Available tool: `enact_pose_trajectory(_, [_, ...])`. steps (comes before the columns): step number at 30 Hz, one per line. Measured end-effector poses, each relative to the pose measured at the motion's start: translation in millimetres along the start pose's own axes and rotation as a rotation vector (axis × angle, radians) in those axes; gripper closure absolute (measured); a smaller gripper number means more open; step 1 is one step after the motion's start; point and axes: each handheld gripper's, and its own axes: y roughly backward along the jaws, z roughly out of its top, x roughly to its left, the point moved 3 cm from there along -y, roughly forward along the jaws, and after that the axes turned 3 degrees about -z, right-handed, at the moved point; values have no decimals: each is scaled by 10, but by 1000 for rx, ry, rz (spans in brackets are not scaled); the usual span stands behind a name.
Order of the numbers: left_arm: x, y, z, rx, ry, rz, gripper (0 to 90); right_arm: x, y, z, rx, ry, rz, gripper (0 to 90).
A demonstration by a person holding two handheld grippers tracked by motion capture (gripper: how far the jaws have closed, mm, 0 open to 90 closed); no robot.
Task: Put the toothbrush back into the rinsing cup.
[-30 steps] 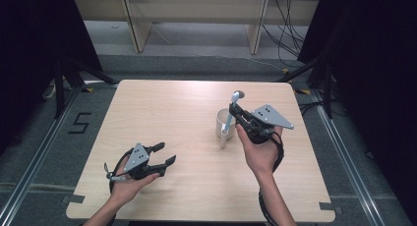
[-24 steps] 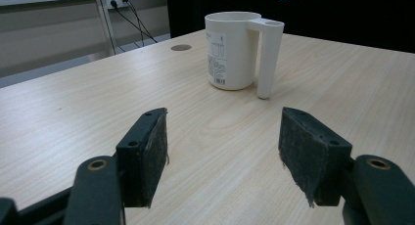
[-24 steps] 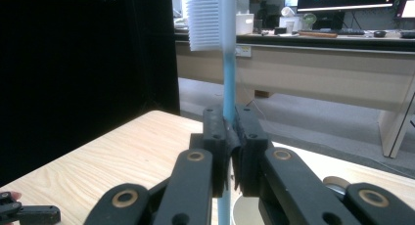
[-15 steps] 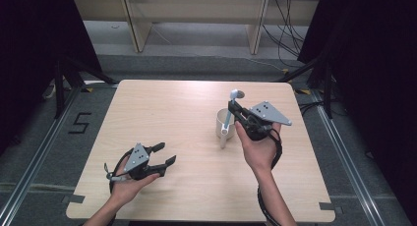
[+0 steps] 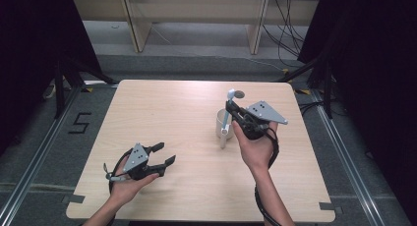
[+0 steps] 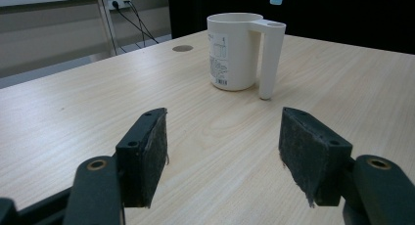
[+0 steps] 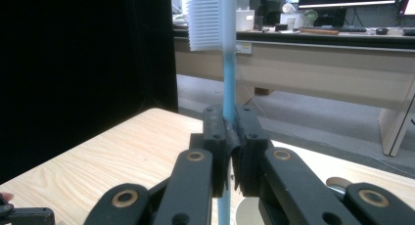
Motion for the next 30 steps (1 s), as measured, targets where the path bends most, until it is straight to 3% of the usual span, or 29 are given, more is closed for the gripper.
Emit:
enact_pose_trajectory(9, [-7, -8, -6, 4, -1, -3, 346, -28, -6, -32, 9, 13, -8, 861])
enact_pose_trajectory(12, [-13, -10, -8, 6, -2, -5, 346, -28, -7, -54, 16, -4, -2, 861])
enact_pose_trajectory(13, [-12, -10, -7, 5, -2, -5, 346, -49, -8, -55, 8, 25, -11, 861])
enact_pose_trajectory(15, [-11, -10, -5, 4, 0, -4, 345, -34, -14, -72, 19, -4, 0, 861])
enact_pose_trajectory(21, [-16, -28, -8, -11, 2, -13, 343, -55, -16, -103, 37, -4, -14, 861])
enact_pose_trajectory(28, [-26, -26, -11, 4, 8, -10, 342, -77, -69, -171, 51, 13, -17, 861])
enact_pose_trajectory(30, [-32, -32, -11, 3, 6, -13, 341, -67, -89, -188, 55, -2, -6, 861])
